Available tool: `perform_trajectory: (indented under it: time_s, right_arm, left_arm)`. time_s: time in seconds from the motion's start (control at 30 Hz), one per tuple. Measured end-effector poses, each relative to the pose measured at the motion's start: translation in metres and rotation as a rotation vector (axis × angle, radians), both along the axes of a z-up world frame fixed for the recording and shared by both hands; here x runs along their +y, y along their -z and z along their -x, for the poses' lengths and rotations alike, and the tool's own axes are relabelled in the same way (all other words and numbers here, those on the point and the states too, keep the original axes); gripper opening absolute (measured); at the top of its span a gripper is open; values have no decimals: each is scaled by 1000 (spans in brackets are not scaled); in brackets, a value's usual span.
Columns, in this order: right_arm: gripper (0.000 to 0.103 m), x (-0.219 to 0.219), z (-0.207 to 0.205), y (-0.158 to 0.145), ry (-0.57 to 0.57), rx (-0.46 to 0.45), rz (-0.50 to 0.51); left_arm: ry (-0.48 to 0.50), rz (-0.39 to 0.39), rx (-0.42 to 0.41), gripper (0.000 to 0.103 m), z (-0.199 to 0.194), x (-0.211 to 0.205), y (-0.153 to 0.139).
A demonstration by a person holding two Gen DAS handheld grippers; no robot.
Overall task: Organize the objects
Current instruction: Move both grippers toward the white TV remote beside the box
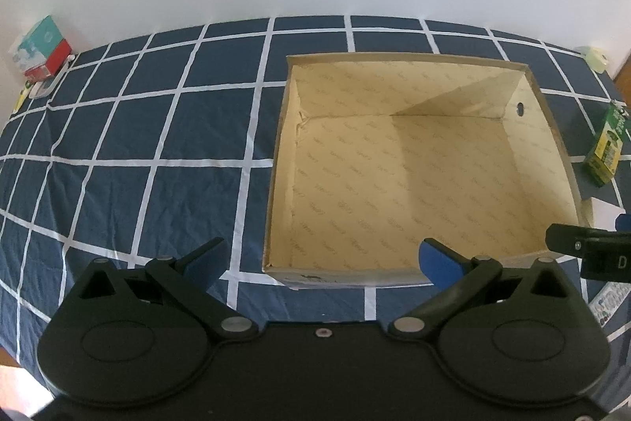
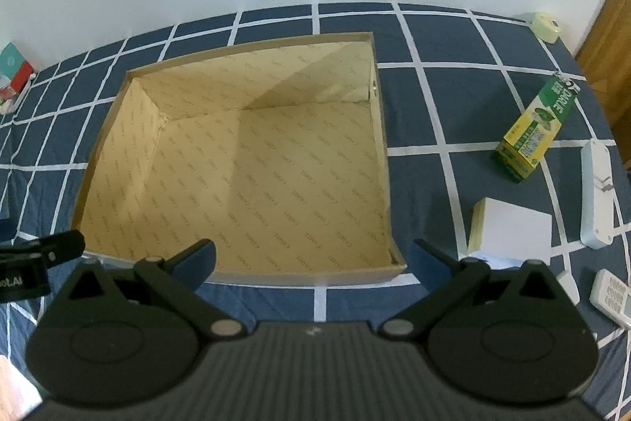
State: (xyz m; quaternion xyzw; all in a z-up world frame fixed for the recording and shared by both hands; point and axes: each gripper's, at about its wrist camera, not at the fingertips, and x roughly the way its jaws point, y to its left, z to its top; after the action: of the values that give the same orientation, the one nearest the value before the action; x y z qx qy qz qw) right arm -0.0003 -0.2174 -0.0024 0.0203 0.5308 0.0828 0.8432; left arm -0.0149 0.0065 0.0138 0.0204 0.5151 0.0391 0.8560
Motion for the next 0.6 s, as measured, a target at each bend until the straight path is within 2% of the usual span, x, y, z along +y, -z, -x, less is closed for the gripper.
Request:
perform_trajectory:
  time_s: [0.6]
  right_arm:
    - [103,-57,54,-17,181,-34,-31]
  left_arm:
    - [157,34,-11,103,18,-47,-6]
